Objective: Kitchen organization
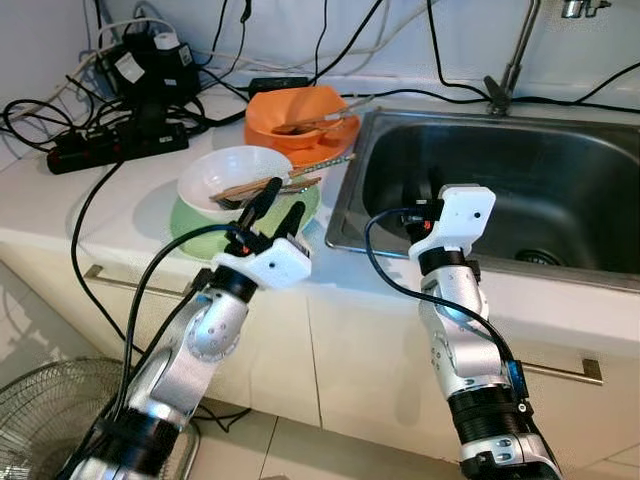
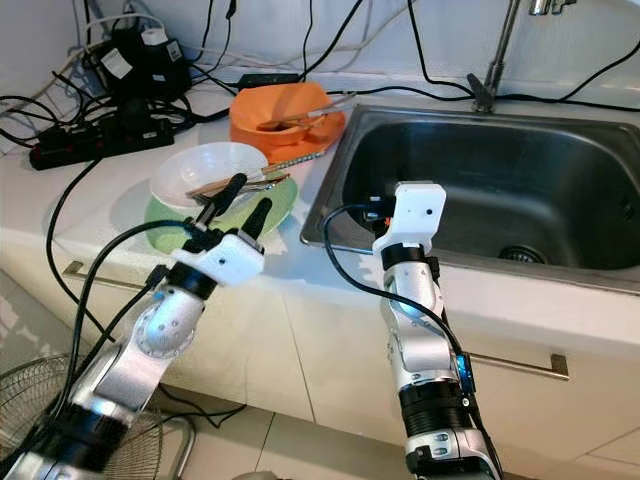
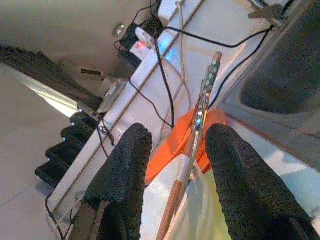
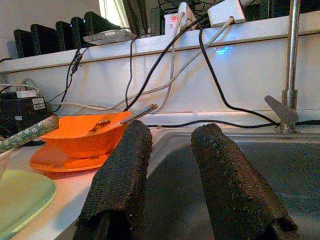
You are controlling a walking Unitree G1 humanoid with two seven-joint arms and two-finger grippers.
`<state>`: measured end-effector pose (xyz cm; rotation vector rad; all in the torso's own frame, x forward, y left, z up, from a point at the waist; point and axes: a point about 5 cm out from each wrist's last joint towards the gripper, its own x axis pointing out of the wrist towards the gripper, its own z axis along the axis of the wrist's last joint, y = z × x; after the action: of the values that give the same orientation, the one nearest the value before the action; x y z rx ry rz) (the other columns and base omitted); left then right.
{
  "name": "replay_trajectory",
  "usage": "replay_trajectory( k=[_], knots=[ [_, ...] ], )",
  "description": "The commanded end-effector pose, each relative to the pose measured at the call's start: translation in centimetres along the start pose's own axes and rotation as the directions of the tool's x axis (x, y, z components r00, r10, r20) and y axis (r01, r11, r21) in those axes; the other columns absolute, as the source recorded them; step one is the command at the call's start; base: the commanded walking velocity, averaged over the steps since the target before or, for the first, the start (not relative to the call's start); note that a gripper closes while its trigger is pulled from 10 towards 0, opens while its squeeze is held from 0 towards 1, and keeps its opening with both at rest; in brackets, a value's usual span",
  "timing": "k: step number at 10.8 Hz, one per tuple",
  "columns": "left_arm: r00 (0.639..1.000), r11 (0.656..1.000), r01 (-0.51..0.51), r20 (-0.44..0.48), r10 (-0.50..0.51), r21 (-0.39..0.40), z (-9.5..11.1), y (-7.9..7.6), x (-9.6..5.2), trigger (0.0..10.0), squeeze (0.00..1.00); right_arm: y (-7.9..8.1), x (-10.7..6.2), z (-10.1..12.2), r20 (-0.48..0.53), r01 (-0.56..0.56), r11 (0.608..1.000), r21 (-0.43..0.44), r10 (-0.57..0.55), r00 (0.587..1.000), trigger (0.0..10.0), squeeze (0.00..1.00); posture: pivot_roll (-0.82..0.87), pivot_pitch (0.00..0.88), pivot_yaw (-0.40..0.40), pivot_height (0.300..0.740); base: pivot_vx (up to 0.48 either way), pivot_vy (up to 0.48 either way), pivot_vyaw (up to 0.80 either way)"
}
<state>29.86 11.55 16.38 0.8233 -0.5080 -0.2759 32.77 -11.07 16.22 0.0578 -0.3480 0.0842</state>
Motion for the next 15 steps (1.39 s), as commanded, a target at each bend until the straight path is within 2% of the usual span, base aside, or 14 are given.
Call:
replay_trajectory(
  k=[1, 5, 8, 9, 10, 11, 12, 13, 14, 15],
  knots=[
    [1.000, 1.000, -0.011, -0.011, 0.011, 0.000, -0.2, 0.3, 0.3, 10.0, 0.00, 0.2, 0.1, 0.2, 0.013, -0.009, 1.000, 0.001, 0.009, 1.000, 10.0, 0.00, 0.07, 0.000, 0.077, 0.740, 0.000, 0.000, 0.00],
    [0.999, 1.000, 0.004, -0.033, -0.005, -0.012, -0.5, -0.3, 1.1, 10.0, 0.00, 0.3, 0.0, 0.2, 0.012, -0.008, 1.000, 0.002, 0.008, 1.000, 10.0, 0.00, 0.07, 0.000, 0.078, 0.740, 0.000, 0.000, 0.00],
    [0.999, 1.000, 0.017, -0.038, -0.018, -0.013, -0.6, -0.7, 1.8, 9.4, 0.00, 0.3, 0.0, 0.2, 0.012, -0.006, 1.000, 0.002, 0.006, 1.000, 10.0, 0.00, 0.06, 0.000, 0.079, 0.740, 0.000, 0.000, 0.00],
    [0.999, 1.000, 0.021, -0.042, -0.021, -0.014, -0.6, -0.9, 2.1, 6.0, 0.00, 0.3, -0.1, 0.2, 0.011, -0.005, 1.000, 0.002, 0.005, 1.000, 10.0, 0.00, 0.06, 0.000, 0.081, 0.740, 0.000, 0.000, 0.00],
    [0.999, 1.000, 0.024, -0.045, -0.024, -0.014, -0.7, -1.0, 2.3, 4.4, 0.00, 0.3, -0.1, 0.1, 0.010, -0.005, 1.000, 0.002, 0.005, 1.000, 10.0, 0.00, 0.06, 0.000, 0.080, 0.740, 0.000, 0.000, 0.00],
    [0.999, 1.000, 0.026, -0.043, -0.027, -0.014, -0.7, -1.1, 2.4, 4.3, 0.00, 0.3, 0.0, 0.1, 0.009, -0.005, 1.000, 0.002, 0.005, 1.000, 10.0, 0.00, 0.06, 0.000, 0.080, 0.740, 0.000, 0.000, 0.00],
    [0.999, 1.000, 0.027, -0.042, -0.028, -0.013, -0.7, -1.1, 2.5, 3.1, 0.00, 0.3, 0.0, 0.1, 0.010, -0.004, 1.000, 0.002, 0.004, 1.000, 10.0, 0.00, 0.06, 0.000, 0.081, 0.740, 0.000, 0.000, 0.00],
    [0.999, 1.000, 0.028, -0.044, -0.028, -0.012, -0.7, -1.1, 2.5, 2.7, 0.00, 0.3, -0.1, 0.1, 0.009, -0.003, 1.000, 0.002, 0.003, 1.000, 10.0, 0.00, 0.06, 0.000, 0.082, 0.740, 0.000, 0.000, 0.00],
    [0.999, 1.000, 0.028, -0.045, -0.028, -0.012, -0.7, -1.2, 2.6, 2.9, 0.00, 0.2, -0.1, 0.1, 0.007, -0.002, 1.000, 0.002, 0.002, 1.000, 10.0, 0.00, 0.06, 0.000, 0.084, 0.740, 0.000, 0.000, 0.00],
    [0.999, 1.000, 0.026, -0.047, -0.027, -0.013, -0.7, -1.2, 2.7, 2.3, 0.00, 0.3, -0.1, 0.0, 0.007, -0.002, 1.000, 0.002, 0.002, 1.000, 10.0, 0.00, 0.06, 0.000, 0.084, 0.740, 0.000, 0.000, 0.00]
  ],
)
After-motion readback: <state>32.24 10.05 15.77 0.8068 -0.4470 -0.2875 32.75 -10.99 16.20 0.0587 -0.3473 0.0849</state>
